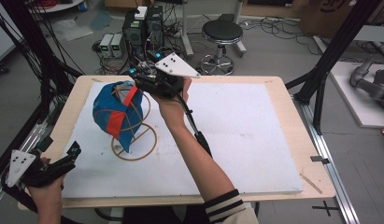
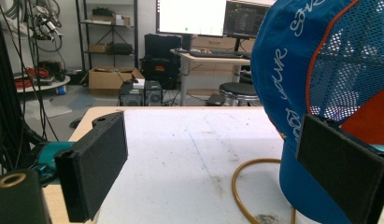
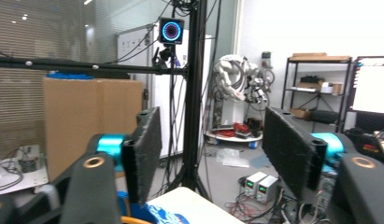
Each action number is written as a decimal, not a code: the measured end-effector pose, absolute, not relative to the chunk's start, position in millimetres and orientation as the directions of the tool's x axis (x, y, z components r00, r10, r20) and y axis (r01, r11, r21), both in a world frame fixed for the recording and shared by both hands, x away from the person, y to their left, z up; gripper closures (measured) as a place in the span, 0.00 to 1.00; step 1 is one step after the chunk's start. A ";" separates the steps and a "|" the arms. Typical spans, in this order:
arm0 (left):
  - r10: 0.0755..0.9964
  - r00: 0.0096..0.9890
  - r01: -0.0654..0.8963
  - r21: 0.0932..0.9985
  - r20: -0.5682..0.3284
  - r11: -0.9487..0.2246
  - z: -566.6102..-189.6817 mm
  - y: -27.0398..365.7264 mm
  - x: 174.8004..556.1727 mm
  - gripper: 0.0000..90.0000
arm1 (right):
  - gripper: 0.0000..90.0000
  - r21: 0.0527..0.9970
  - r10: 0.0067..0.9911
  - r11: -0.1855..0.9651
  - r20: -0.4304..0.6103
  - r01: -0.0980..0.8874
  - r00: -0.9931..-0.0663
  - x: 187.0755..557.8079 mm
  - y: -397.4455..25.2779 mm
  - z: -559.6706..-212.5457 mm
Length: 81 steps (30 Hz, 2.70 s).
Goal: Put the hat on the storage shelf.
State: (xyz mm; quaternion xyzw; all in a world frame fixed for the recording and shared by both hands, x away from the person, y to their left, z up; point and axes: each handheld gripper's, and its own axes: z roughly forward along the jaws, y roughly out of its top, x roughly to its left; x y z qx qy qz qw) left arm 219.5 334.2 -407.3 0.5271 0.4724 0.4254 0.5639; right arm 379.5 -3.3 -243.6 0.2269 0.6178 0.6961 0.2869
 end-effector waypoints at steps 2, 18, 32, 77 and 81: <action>0.978 0.192 0.018 0.997 -0.083 0.081 -407.3 334.2 219.4 0.11 | 0.36 0.989 0.688 -0.070 -0.046 -0.129 -0.724 378.0 -5.8 -242.1; 0.978 0.194 0.023 0.998 -0.070 0.067 -407.1 332.4 219.4 0.11 | 0.13 0.984 0.753 -0.042 -0.085 -0.176 -0.653 364.9 -39.7 -232.0; 0.978 0.200 0.027 0.998 -0.064 0.060 -406.8 330.7 219.9 0.11 | 0.13 0.982 0.820 -0.012 -0.099 -0.191 -0.563 352.5 -98.9 -227.6; 0.965 0.245 -0.030 0.994 -0.093 0.103 -399.6 315.3 229.6 0.11 | 0.12 0.996 0.972 -0.032 0.013 -0.078 -0.237 259.9 -329.4 -358.6; 0.964 0.249 -0.028 0.994 -0.092 0.102 -400.2 313.8 232.4 0.11 | 0.12 0.998 0.976 -0.031 0.020 -0.049 -0.218 257.7 -332.6 -378.6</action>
